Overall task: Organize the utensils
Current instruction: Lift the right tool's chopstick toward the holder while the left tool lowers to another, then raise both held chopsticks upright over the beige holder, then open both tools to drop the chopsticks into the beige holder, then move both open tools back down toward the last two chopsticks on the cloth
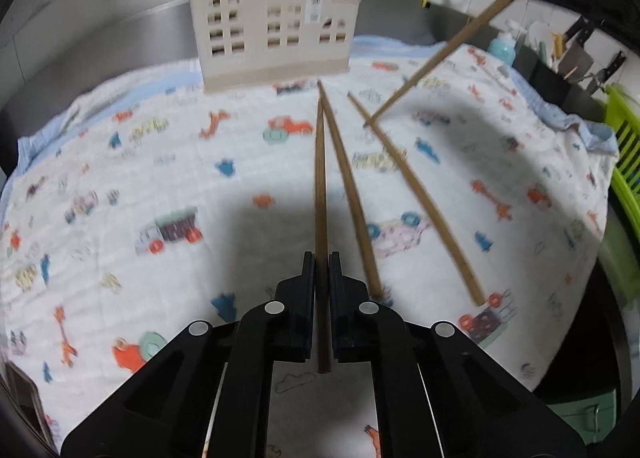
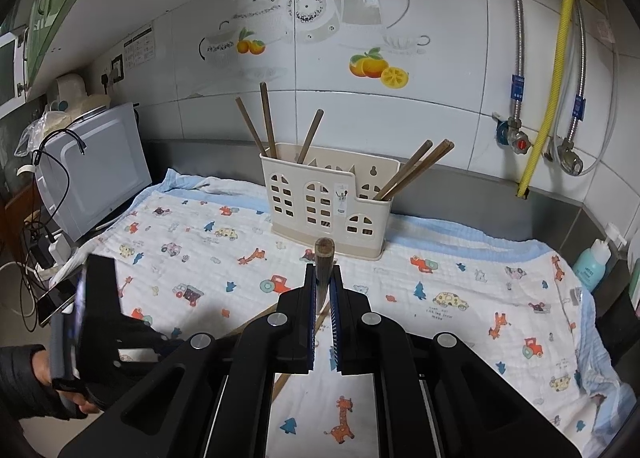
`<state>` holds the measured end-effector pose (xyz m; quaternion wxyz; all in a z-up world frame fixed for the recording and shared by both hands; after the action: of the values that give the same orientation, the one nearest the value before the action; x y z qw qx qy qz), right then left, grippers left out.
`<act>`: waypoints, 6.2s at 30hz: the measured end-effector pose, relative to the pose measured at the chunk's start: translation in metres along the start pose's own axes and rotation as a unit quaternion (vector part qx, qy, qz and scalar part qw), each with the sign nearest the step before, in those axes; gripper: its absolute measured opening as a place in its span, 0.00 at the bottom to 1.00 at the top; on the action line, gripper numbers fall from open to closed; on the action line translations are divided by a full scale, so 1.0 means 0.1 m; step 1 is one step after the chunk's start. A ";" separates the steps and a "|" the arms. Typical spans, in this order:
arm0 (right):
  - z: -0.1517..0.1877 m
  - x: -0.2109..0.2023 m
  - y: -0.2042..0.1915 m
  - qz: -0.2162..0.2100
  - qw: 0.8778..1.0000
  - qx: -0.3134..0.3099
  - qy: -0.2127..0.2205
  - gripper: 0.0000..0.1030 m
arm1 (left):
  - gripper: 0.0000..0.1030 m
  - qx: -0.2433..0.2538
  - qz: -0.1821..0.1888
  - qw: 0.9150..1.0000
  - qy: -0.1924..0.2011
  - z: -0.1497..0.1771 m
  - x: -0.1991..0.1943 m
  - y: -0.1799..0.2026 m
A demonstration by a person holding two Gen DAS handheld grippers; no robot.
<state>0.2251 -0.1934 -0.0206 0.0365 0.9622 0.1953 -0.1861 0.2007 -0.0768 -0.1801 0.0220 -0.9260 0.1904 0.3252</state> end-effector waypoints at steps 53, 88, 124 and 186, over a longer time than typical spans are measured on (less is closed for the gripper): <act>-1.51 0.48 0.50 0.027 0.998 -0.049 0.031 0.06 | 0.05 0.064 -0.056 0.959 0.272 -3.40 -0.96 -0.22; -1.08 0.97 0.54 0.007 0.999 -0.031 -0.023 0.06 | 0.07 0.025 -0.090 0.971 0.218 -3.24 -0.12 -0.62; -0.91 0.41 0.39 0.037 0.999 -0.019 0.011 0.68 | 0.92 0.016 -0.127 0.964 0.232 -2.61 -0.75 -0.71; 1.20 0.04 -0.41 0.079 0.990 0.093 -0.071 0.66 | 0.95 -0.034 -0.129 0.976 0.170 -0.97 -0.70 -0.89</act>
<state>0.1715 -0.1714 -0.1331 -0.0251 0.9581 0.0974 -0.2680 0.2410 0.0134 -0.0681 -0.0003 -0.9847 0.0586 0.1641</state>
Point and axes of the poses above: each gripper's, at about its wrist camera, not at the fingertips, and x roughly the way its jaws point, y to its right, z to its underside, the point moved 10 cm from there along x, roughly the way its jaws point, and after that the axes turned 13 degrees about y, right-handed, at the moved point
